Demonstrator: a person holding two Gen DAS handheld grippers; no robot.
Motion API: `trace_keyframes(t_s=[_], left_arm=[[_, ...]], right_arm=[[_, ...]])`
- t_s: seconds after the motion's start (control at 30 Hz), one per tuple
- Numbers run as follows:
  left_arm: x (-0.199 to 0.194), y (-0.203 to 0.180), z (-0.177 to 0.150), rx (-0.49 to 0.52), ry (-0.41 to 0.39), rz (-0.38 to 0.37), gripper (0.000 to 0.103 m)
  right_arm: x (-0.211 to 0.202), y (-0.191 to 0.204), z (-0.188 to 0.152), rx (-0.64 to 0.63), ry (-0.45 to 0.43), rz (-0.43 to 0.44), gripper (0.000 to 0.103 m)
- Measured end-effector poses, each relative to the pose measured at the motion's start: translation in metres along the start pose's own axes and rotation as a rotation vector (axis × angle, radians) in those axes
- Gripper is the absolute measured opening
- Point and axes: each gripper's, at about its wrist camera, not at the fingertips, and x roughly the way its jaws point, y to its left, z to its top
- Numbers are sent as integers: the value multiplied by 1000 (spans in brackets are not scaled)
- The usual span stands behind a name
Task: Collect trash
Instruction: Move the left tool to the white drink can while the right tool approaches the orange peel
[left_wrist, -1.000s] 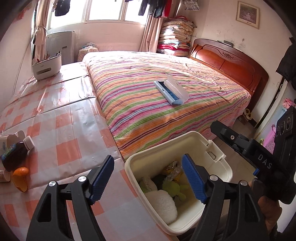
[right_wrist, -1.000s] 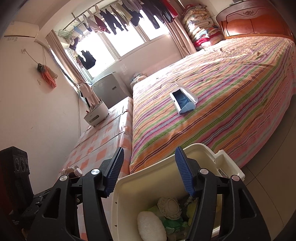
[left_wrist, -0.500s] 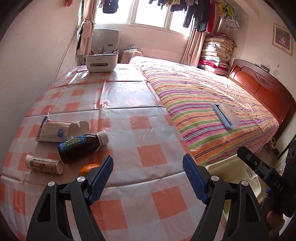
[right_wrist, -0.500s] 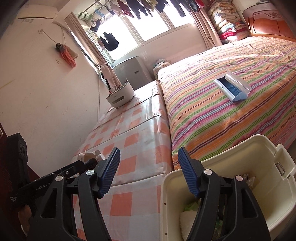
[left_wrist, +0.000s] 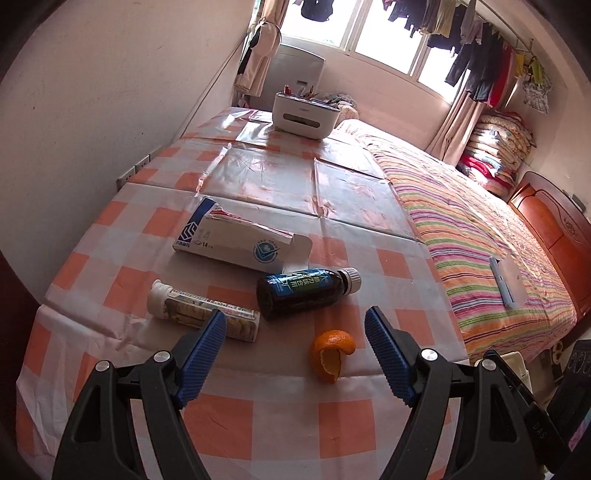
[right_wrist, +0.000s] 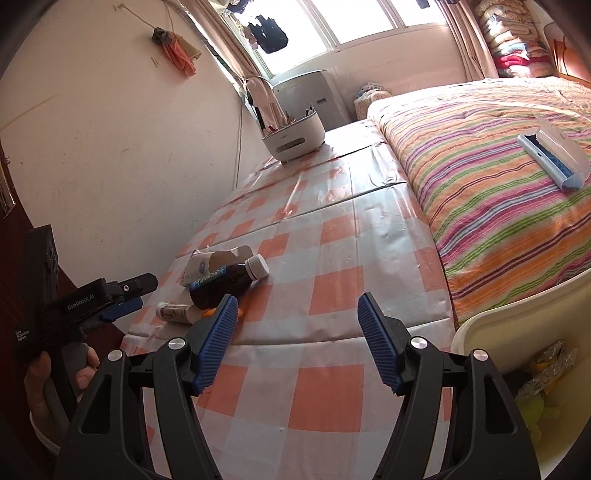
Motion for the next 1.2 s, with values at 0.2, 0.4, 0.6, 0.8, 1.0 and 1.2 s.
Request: trace_keyframes(t_s=[0.2, 0.4, 0.6, 0.8, 1.0, 1.2], left_arm=[[14, 25, 14, 272, 88, 4, 75], [39, 48, 23, 360, 208, -94, 75], [58, 45, 20, 476, 300, -147, 75], [69, 43, 15, 580, 346, -149, 75], [76, 41, 17, 657, 364, -121, 75], [89, 38, 19, 708, 375, -82, 75]], right_arm=[[23, 21, 2, -50, 85, 108, 70], [51, 50, 7, -138, 171, 200, 70], [83, 69, 4, -216, 275, 216, 70], [108, 83, 4, -286, 329, 222, 70], [130, 91, 2, -343, 374, 188, 71], [146, 96, -2, -384, 407, 153, 71]])
